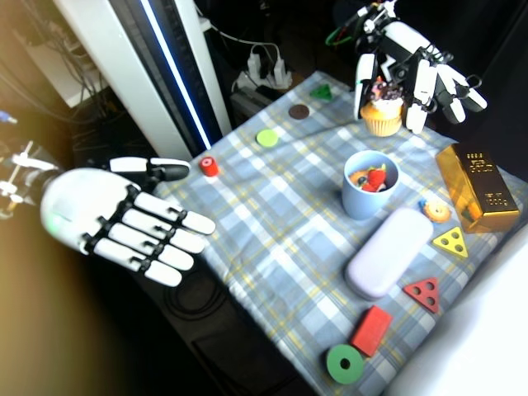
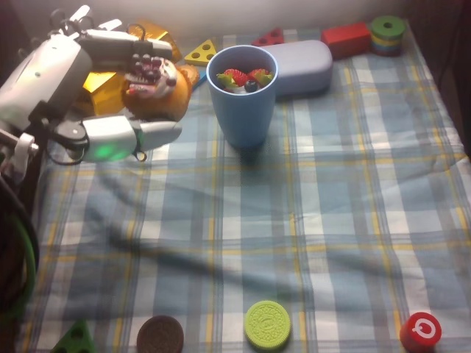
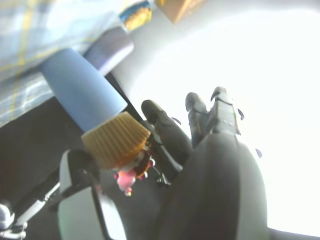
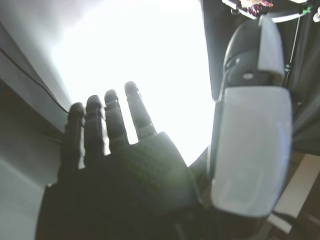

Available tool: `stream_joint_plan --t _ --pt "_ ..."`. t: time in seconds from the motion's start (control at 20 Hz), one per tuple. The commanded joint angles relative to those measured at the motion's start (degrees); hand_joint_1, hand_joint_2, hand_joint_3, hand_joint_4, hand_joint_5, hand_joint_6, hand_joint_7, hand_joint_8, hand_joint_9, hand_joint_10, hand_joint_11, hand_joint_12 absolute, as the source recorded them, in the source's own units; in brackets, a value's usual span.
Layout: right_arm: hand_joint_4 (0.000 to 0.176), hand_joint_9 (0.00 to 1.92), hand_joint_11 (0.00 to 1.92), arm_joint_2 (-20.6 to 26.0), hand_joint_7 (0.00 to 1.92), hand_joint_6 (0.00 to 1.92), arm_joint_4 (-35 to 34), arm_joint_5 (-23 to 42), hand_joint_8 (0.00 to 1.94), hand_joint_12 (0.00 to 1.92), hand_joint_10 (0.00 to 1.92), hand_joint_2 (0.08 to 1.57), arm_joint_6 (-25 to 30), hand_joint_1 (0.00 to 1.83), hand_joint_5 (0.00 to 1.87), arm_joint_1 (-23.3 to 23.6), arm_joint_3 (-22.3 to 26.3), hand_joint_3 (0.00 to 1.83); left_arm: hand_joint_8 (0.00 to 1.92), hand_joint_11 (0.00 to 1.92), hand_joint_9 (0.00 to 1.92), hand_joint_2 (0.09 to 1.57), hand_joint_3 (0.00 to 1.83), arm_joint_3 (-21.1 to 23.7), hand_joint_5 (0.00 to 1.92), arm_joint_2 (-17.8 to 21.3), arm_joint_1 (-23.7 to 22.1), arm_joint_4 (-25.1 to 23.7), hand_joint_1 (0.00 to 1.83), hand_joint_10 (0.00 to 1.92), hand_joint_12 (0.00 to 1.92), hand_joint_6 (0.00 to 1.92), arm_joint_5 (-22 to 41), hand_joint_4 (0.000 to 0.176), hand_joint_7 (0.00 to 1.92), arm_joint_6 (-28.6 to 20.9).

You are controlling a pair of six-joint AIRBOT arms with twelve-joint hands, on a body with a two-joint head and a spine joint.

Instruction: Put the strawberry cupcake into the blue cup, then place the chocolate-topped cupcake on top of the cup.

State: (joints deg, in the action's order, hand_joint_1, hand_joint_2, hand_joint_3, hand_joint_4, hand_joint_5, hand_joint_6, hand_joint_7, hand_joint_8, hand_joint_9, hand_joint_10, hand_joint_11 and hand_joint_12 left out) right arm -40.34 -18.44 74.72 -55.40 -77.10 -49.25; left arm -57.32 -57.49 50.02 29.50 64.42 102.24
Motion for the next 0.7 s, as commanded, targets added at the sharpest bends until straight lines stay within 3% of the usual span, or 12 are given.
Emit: stream_joint_plan --t 0.0,0.05,0.1,0.2,0.25,0.3,0.35,0.4,0.45,0.55,0.6,0.65 --pt "0.025 0.0 0.0 -0.1 0.0 0.0 -0.6 6.9 0.0 0.0 0.0 0.82 0.4 0.18 0.0 -0.1 0.0 0.0 0.0 0.0 0.33 0.89 0.0 -0.6 0.93 -0.2 -1.2 -2.4 1.07 0.01 0.0 0.0 5.9 0.122 0.82 -0.3" --pt "0.029 0.0 0.0 -0.1 0.0 0.0 -0.6 6.8 0.0 0.0 0.0 0.82 0.4 0.19 0.0 -0.1 0.0 0.0 0.01 0.0 0.33 0.89 0.0 -1.3 0.94 -0.7 -2.3 -2.7 1.05 0.01 0.0 0.0 5.1 0.154 0.82 -0.3" --pt "0.038 0.0 0.0 -0.1 0.0 0.0 -0.6 6.8 0.0 0.0 0.0 0.81 0.4 0.18 0.0 -0.1 0.0 0.0 0.0 0.0 0.33 0.88 0.0 -2.1 0.95 -1.3 -3.2 -2.9 1.05 0.0 0.0 0.0 4.5 0.163 0.79 -0.3" --pt "0.041 0.0 0.0 -0.3 0.0 0.0 -0.6 6.8 0.0 0.0 0.0 0.8 0.4 0.17 0.0 -0.1 -0.1 0.0 0.01 0.0 0.35 0.89 0.0 -3.0 0.94 -2.1 -4.5 -3.4 1.07 0.0 0.0 0.0 4.2 0.145 0.88 -0.3" --pt "0.036 0.0 0.0 -0.3 0.01 0.0 -0.6 6.8 0.0 0.0 0.0 0.8 0.4 0.17 0.0 -0.1 -0.1 0.0 0.02 0.0 0.36 0.9 0.0 -3.3 0.95 -2.5 -5.0 -3.5 1.06 0.01 0.0 0.0 3.9 0.152 0.92 -0.3" --pt "0.019 0.0 0.0 -0.3 0.02 0.0 -0.6 6.8 0.01 0.0 0.0 0.8 0.4 0.19 0.0 -0.1 -0.1 0.0 0.01 0.0 0.29 0.93 0.01 -4.2 0.92 -3.3 -5.9 -3.9 1.12 0.0 0.0 0.0 3.1 0.134 0.92 -0.3" --pt "0.045 0.0 0.0 -0.4 0.0 0.0 -0.6 6.8 0.0 0.0 0.0 0.8 0.4 0.17 0.0 -0.2 -0.1 0.0 0.0 0.0 0.24 0.94 0.01 -4.9 0.88 -3.9 -6.6 -4.3 1.15 0.0 0.0 0.0 2.2 0.134 0.79 -0.3" --pt "0.045 0.0 0.0 -0.5 0.0 0.0 -0.6 6.8 0.0 0.0 0.0 0.8 0.4 0.17 0.0 -0.2 -0.1 0.0 0.0 0.0 0.24 0.94 0.01 -5.5 0.88 -4.4 -7.2 -4.6 1.15 0.0 0.0 0.0 1.3 0.134 0.79 -0.3" --pt "0.054 0.0 0.0 -0.6 0.0 0.0 -0.7 6.7 0.0 0.0 0.0 0.81 0.4 0.24 0.0 -0.3 -0.1 0.0 0.01 0.0 0.28 0.96 0.01 -6.4 0.88 -5.2 -8.1 -5.1 1.13 0.01 0.0 0.0 -0.1 0.103 0.85 -0.3" --pt "0.057 0.0 0.0 -0.6 0.0 0.0 -0.8 6.7 0.0 0.0 0.0 0.8 0.5 0.24 0.0 -0.4 -0.1 0.0 0.01 0.0 0.3 0.97 0.0 -7.4 0.89 -6.3 -9.8 -6.1 1.09 0.01 0.0 0.0 -1.0 0.106 0.86 -0.3" --pt "0.03 0.0 0.0 -0.7 0.0 0.0 -0.8 6.7 0.0 0.0 0.0 0.81 0.5 0.24 0.0 -0.4 -0.1 0.0 0.01 0.0 0.34 0.97 0.0 -7.7 0.91 -6.7 -10.5 -6.6 1.06 0.02 0.0 0.01 -1.3 0.108 0.88 -0.3" --pt "0.051 0.0 0.0 -0.7 0.0 0.0 -0.8 6.7 0.0 0.0 0.0 0.79 0.5 0.25 0.0 -0.5 -0.1 0.0 0.01 0.0 0.35 0.98 0.01 -8.3 0.91 -7.4 -11.6 -7.4 1.04 0.02 0.0 0.01 -2.1 0.115 0.89 -0.3"
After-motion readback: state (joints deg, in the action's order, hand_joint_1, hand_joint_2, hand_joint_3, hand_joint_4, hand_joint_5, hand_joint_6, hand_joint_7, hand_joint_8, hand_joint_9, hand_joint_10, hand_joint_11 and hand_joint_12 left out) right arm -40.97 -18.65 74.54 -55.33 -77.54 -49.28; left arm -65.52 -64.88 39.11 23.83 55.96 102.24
